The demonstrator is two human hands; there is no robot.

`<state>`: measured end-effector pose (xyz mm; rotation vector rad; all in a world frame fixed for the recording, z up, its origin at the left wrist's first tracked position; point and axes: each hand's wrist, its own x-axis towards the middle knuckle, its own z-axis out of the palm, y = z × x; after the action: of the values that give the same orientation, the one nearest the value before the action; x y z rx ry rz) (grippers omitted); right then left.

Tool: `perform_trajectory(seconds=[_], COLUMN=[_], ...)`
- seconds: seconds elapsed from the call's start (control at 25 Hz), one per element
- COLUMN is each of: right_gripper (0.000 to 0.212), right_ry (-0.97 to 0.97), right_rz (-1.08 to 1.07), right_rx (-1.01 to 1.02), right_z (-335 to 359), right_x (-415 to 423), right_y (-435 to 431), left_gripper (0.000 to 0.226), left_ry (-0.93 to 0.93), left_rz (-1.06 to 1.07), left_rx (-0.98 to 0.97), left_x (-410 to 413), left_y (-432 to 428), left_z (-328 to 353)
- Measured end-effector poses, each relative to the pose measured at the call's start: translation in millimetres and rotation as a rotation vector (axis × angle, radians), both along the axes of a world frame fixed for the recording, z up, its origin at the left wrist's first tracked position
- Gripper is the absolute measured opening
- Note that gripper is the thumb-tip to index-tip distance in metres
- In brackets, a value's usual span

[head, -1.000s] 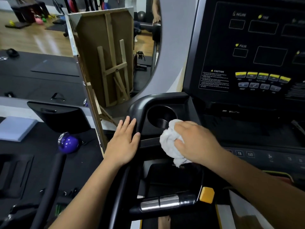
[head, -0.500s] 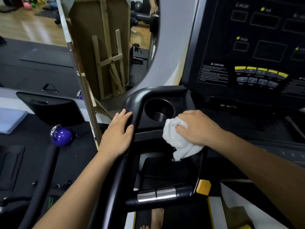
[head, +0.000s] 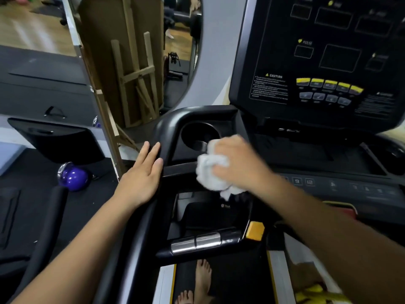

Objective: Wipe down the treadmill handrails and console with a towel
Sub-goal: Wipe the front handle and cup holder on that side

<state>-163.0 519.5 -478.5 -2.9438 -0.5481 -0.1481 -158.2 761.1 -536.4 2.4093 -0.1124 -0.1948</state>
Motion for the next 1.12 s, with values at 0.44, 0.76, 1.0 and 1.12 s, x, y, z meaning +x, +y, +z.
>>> perform_trajectory(seconds=[0.44,0.76,1.0,1.12], right_gripper=[0.011,0.007,0.022,0.025], right_ry=[0.032,-0.013,0.139,0.029], right_rz=[-0.178,-0.259,-0.082,0.047], right_rx=[0.236,0.098,0.016,-0.038], right_z=[-0.8,13.1,-6.9,-13.7], right_x=[-7.1,-24.7,-100.4,-126.4], right_y=[-4.9,-21.0,20.1,25.7], left_gripper=[0.056,0.065,0.065,0.067], left_ry=[0.151,0.136,-0.36,-0.347], left_rz=[0.112,0.148,-0.373,-0.511], left_rx=[0.116,0.04,0.518,0.6], left_x=[-27.5,-80.8,-119.5,-131.7], left_y=[9.0,25.3,-14.3,-22.2], left_z=[-2.3,-4.2,-14.6,-18.8])
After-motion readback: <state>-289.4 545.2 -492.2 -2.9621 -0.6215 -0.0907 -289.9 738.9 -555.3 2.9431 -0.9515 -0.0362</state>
